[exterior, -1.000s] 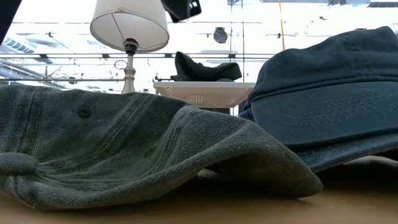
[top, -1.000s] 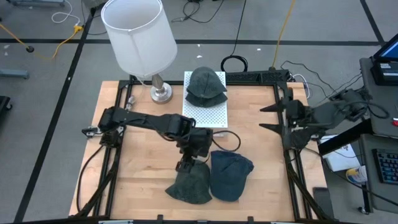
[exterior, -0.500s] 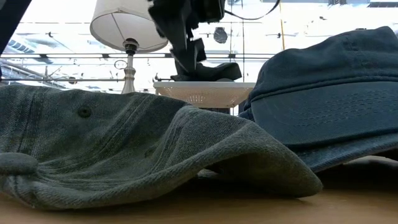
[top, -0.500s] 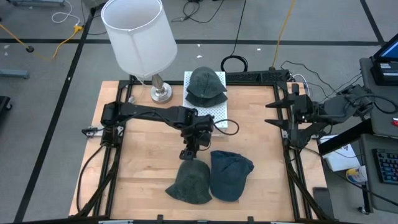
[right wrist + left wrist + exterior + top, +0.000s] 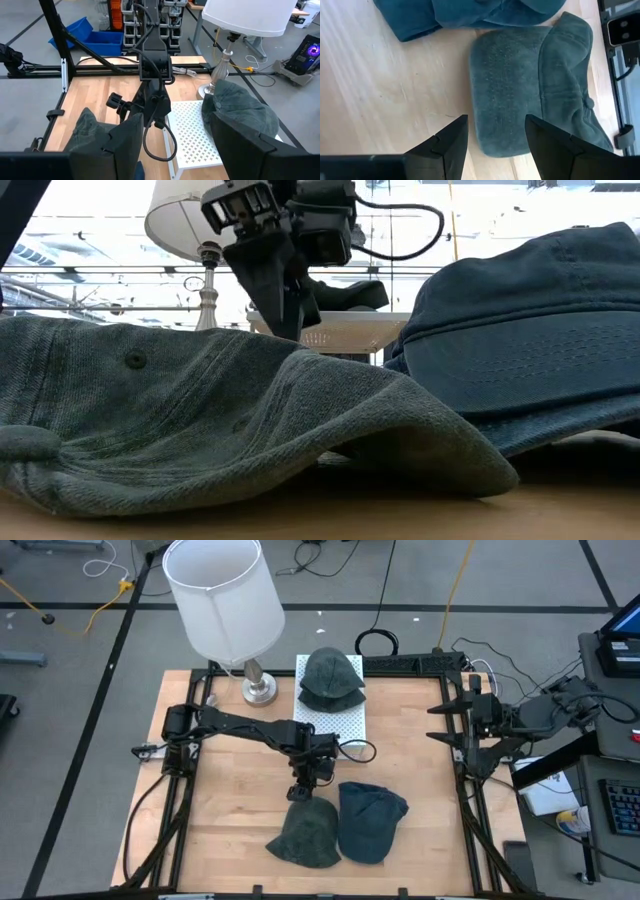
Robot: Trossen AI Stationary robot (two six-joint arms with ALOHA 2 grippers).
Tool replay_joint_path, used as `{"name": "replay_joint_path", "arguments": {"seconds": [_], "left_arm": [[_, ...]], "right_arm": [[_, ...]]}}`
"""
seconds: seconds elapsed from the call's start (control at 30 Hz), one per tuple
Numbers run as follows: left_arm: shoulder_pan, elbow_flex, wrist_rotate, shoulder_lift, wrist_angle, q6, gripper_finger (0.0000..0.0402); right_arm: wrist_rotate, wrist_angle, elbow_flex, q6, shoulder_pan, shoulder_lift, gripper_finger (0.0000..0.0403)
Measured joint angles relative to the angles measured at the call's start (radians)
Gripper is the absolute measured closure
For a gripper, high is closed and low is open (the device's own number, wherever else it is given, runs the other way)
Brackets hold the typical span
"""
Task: Pick & Place hat
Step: Stack the black cap on top of the other black caps on the shelf
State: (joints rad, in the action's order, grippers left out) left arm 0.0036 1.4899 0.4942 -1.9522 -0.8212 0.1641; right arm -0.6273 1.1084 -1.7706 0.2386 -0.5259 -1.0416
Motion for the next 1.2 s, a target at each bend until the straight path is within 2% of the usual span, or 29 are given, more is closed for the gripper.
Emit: {"name": "replay_joint_path", "arguments": {"seconds": [0.2,0.57,1.2], "left_arm": [[0.000,-0.047,-0.018,0.000,0.080,-0.046,0.0201],[-0.041,-0.058,-0.120,-0.051,0.075,-0.064,0.0201],[-0.063,-0.057,0.114,-0.104,0.002,-0.106,0.0203]], "right_arm": [[-0.002,0.003,0.000,0.000,0.000,0.000,0.0179],[-0.004,0.004,0.000,-0.016,0.000,0.000,0.0179],[-0.001,0.003,0.000,-0.020,0.000,-0.001,0.0179]]}}
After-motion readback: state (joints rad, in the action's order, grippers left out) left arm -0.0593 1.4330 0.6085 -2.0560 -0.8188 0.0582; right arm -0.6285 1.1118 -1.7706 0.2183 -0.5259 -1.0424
